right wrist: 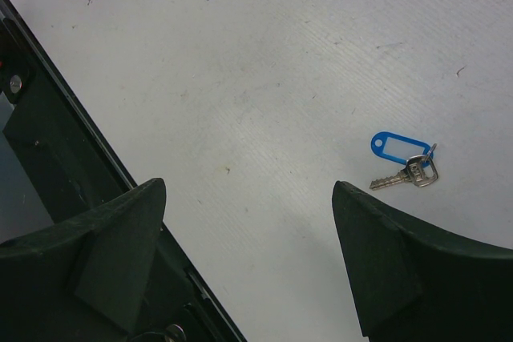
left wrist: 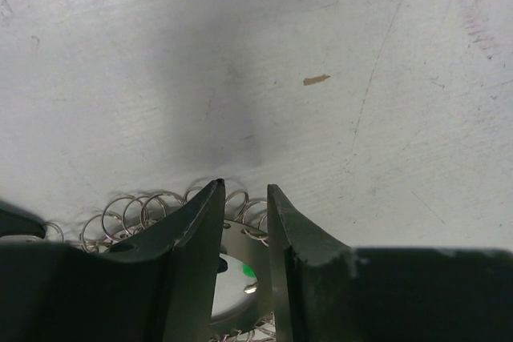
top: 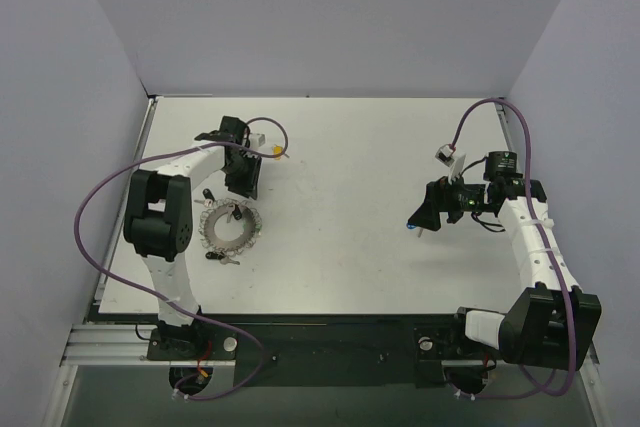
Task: Put the keys on the keyring
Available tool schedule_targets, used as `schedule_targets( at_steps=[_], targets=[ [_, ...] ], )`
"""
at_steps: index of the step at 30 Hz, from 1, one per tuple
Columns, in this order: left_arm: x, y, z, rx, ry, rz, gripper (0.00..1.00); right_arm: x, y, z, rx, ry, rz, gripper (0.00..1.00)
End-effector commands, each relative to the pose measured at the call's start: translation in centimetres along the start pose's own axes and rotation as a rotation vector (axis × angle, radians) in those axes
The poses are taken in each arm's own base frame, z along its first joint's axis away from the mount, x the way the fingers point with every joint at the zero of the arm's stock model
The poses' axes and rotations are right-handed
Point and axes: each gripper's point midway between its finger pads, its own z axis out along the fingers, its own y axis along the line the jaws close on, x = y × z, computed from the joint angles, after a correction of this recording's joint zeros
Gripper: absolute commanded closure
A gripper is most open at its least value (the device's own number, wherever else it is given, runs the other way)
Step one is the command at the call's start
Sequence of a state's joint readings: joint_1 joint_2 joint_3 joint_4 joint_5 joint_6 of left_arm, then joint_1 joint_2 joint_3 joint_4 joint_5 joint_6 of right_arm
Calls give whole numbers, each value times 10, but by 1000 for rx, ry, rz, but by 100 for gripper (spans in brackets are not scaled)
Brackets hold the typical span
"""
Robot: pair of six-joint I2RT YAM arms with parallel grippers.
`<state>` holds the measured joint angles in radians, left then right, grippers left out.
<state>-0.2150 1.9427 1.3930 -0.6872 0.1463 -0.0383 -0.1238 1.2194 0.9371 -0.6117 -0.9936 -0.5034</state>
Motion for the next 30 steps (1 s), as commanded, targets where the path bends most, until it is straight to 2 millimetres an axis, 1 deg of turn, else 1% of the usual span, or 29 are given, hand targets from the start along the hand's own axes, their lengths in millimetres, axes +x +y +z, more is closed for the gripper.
schedule_targets(
  at_steps=[1, 5, 10, 18, 30],
  targets=[
    [-14, -5, 1, 24, -12, 29, 62, -10, 7, -5, -31, -24, -25, 21],
    [-11, -6, 5, 35, 11, 30, 62, -11, 7, -5, -28, -24, -30, 21],
    [-4, -6, 4, 41, 29, 24, 63, -10, 7, -5, -30, -22, -29, 21],
    [7, -6, -4, 32, 46, 20, 64, -10, 8, -5, -31, -21, -33, 21],
    [6, -7, -19, 24, 17, 20, 63, -10, 9, -5, -34, -22, -33, 21]
  ],
)
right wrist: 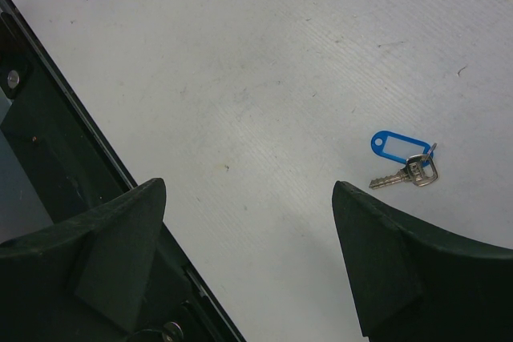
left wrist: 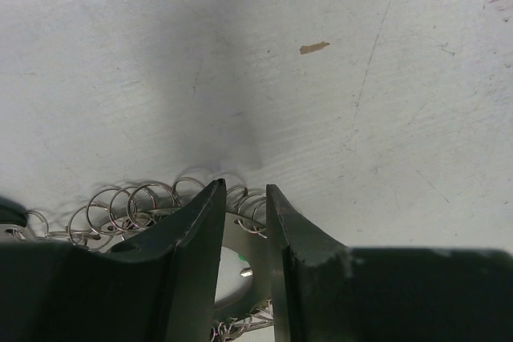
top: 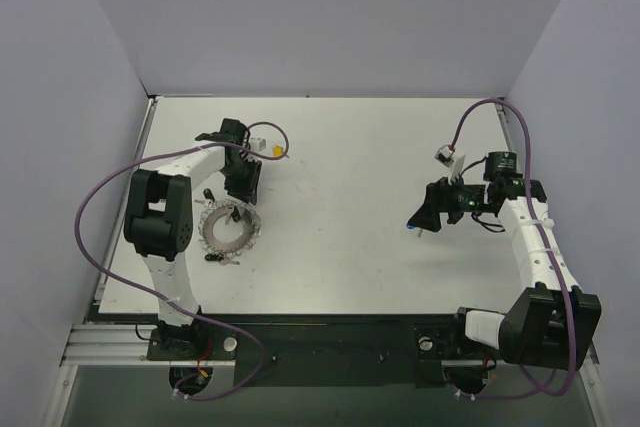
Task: Put the keys on the keyring
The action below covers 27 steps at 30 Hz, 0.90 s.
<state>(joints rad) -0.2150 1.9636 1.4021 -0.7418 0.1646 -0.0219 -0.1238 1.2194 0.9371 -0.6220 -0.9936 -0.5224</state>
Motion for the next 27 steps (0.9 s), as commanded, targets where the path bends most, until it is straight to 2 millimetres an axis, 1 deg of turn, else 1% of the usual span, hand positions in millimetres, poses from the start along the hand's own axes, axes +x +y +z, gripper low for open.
schedule_targets(
  at_steps=[1, 9, 14, 19, 23, 27],
  targets=[
    [-7, -6, -22, 8, -50, 13, 63, -11, 8, -5, -29, -27, -23, 21],
    [-2, -3, -21, -4, -37, 8, 64, -11, 9, -6, -30, -29, -23, 21],
    [-4, -1, -20, -8, -38, 8, 63, -12, 8, -6, -28, -31, -26, 21],
    [-11, 0, -20, -18, -51, 16, 63, -12, 9, -6, -31, -32, -25, 21],
    [-13, 5, -20, -48, -53, 21, 63, -12, 9, -6, -31, -31, -24, 21],
    [-10, 12, -19, -81, -43, 21, 63, -12, 8, -6, -33, -31, -26, 21]
  ],
)
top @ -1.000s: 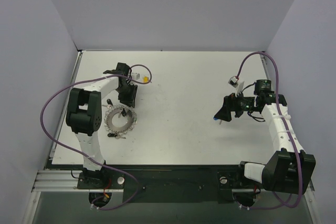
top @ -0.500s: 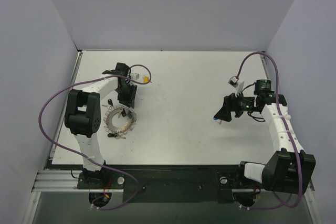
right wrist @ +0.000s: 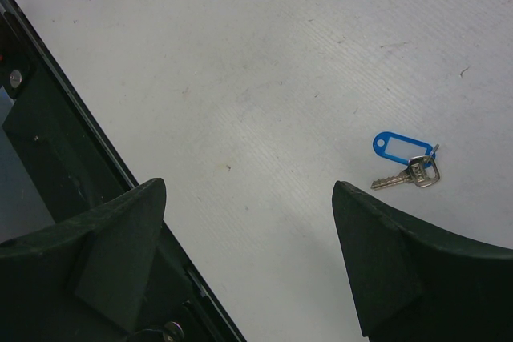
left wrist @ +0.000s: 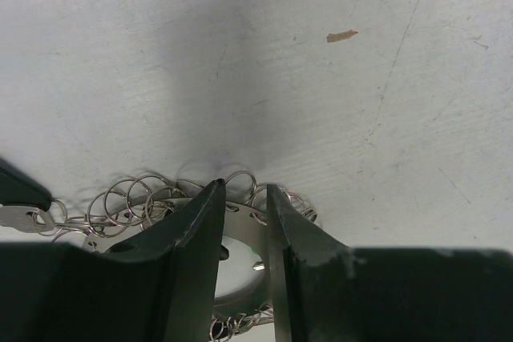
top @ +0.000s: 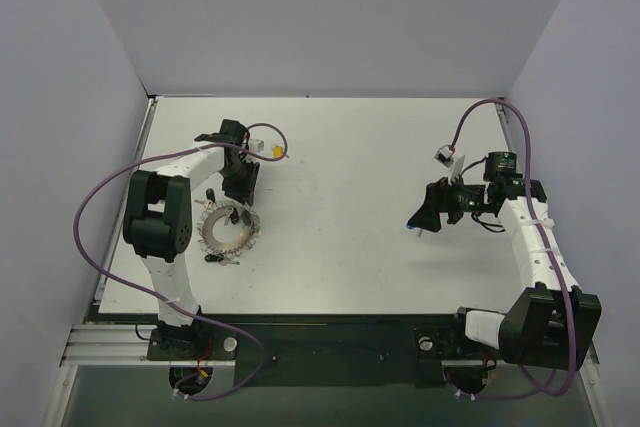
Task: Put the keys on the keyring
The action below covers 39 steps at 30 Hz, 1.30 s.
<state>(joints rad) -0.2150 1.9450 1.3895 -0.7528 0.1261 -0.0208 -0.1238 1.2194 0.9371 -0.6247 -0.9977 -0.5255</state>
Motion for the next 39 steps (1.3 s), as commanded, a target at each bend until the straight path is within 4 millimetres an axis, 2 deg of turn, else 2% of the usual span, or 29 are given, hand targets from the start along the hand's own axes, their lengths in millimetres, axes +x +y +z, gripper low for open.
schedule_targets(
  at_steps=[1, 22, 31, 39],
  targets=[
    [-13, 6, -14, -44, -46, 18, 63, -12, 7, -6, -25, -30, -26, 21],
    [-16, 18, -14, -103, -43, 10, 62, -11, 8, -5, -31, -26, -22, 21],
    [-10, 11, -8, -57, 0, -8, 62, -11, 8, -6, -31, -27, -26, 21],
    [-4, 16, -2, -70, 33, -18, 62, -11, 9, -6, -35, -28, -30, 21]
  ],
)
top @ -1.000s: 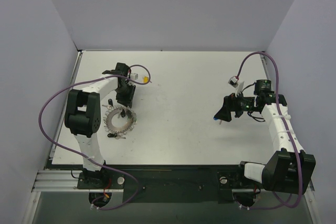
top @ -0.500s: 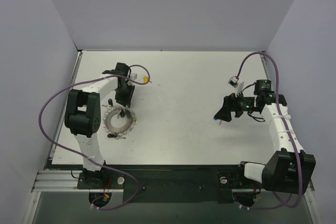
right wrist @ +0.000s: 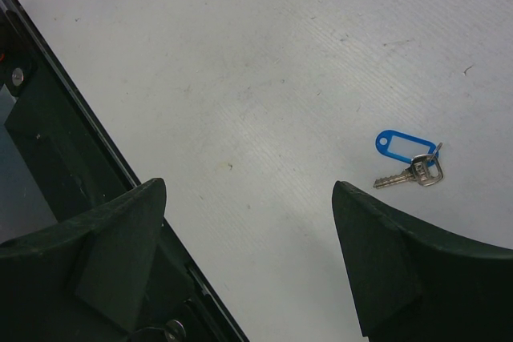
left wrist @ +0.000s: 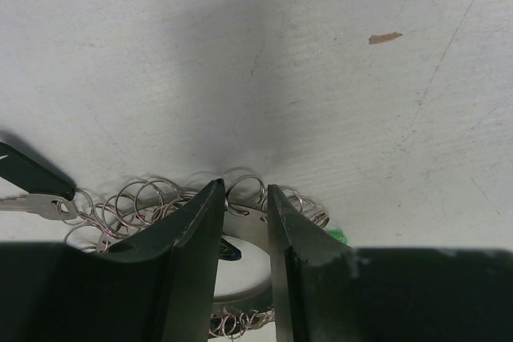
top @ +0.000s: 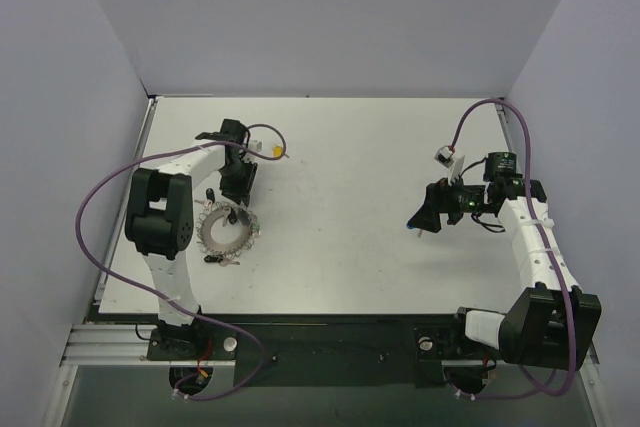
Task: Put the keys on the keyring
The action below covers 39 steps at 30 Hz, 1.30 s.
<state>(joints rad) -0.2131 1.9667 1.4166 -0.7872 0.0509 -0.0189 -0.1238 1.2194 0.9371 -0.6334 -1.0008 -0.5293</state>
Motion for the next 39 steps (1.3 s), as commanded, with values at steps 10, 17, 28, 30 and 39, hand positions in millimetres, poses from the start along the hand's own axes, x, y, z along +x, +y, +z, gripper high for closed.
schedule_targets(
  at_steps=[10, 17, 28, 30, 39],
  targets=[
    [-5, -6, -6, 48, 12, -21, 63, -12, 7, -6, -28, -30, -32, 21],
    [-6, -9, -18, 60, -13, -26, 70, -13, 8, -7, -31, -33, -37, 21],
    [-7, -11, -21, 77, -20, -31, 89, -12, 8, -7, -31, -32, -33, 21],
    [-8, -15, -25, 93, -28, -30, 95, -12, 8, -7, -32, -32, -34, 21],
    [-32, -34, -62, 206, -179, -11, 100, -13, 9, -7, -35, -35, -35, 21]
  ],
)
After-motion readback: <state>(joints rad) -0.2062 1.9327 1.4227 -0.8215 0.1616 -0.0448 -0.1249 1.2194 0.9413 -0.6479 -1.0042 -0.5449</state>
